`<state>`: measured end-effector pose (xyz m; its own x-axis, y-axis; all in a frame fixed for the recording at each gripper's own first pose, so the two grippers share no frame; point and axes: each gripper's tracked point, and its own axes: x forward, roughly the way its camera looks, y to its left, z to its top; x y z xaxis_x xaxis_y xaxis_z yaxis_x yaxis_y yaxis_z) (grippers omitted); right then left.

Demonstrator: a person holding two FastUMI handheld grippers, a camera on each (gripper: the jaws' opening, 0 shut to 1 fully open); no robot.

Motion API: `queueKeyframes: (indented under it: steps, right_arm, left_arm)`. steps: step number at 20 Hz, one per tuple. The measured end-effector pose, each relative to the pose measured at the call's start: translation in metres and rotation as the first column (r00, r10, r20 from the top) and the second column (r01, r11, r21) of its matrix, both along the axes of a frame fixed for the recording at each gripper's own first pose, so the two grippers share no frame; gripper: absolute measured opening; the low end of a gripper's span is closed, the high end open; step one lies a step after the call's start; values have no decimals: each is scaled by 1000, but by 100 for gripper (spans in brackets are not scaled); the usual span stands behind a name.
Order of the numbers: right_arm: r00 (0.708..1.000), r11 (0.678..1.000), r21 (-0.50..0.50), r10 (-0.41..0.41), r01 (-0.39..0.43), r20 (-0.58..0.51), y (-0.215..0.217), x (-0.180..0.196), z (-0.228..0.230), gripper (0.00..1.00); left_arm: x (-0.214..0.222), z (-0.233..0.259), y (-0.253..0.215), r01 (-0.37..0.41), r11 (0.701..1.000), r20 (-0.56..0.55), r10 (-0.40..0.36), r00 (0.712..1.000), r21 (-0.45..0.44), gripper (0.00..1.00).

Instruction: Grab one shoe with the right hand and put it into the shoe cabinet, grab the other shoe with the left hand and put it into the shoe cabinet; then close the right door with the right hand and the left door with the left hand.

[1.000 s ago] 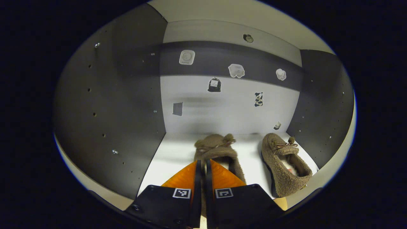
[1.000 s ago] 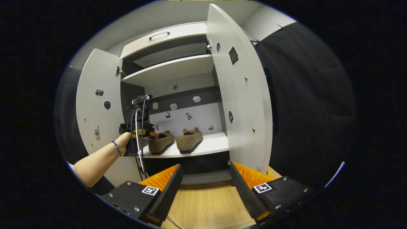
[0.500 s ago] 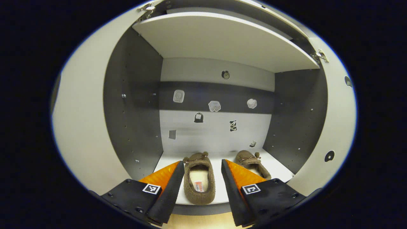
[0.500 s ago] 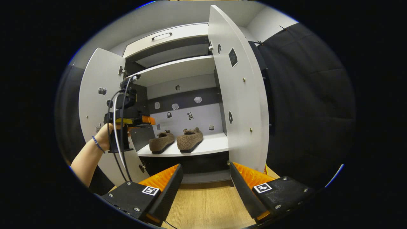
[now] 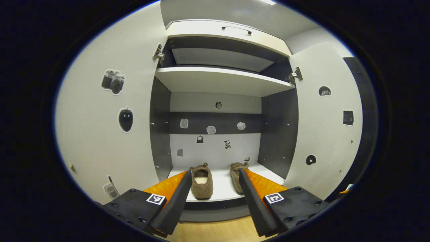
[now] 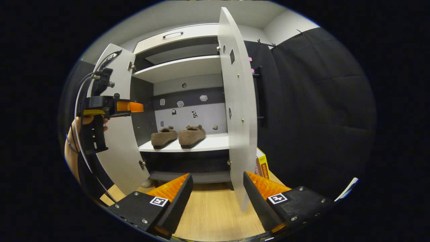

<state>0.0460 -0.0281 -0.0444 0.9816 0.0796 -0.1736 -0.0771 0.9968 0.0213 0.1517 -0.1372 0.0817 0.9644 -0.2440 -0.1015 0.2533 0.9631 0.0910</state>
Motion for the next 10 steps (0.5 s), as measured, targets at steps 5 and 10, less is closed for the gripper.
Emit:
queueKeyframes:
  steps: [5,10]
  right_arm:
    - [996,996,-20,-92,92,8,-55,0,-5,92]
    - [984,985,-5,-170,171,50,-102,17,4,92]
  left_arm:
    - [-50,-9,11,-4,1000,41,5,999,-1,96]
    - [-87,-19,30,-25,999,33,26,999,-29,95]
